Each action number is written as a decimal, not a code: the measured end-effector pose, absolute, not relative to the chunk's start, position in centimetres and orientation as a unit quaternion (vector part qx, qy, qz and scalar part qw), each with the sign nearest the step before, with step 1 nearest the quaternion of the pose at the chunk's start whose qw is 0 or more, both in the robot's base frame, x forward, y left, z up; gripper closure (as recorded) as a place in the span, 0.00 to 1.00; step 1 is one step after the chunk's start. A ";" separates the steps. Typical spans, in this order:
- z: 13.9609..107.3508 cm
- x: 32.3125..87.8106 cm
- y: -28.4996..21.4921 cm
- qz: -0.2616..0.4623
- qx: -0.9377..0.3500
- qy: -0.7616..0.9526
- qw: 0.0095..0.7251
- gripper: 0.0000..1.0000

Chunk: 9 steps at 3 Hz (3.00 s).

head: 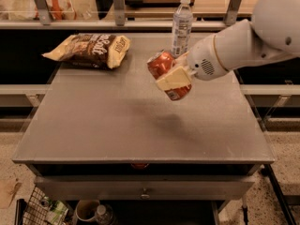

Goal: Place coke can upright

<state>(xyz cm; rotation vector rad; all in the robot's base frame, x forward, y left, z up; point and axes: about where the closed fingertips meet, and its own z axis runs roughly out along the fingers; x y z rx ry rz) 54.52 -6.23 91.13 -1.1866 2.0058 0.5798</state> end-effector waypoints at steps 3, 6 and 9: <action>89.9 52.3 -9.0 0.281 -0.401 0.728 0.480 1.00; 89.2 51.2 -9.1 0.339 -0.312 0.677 0.574 1.00; 88.6 49.8 -8.6 0.307 -0.324 0.674 0.588 1.00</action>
Offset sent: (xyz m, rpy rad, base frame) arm -0.0260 -0.0395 -0.0110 0.3140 -0.1742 -0.0694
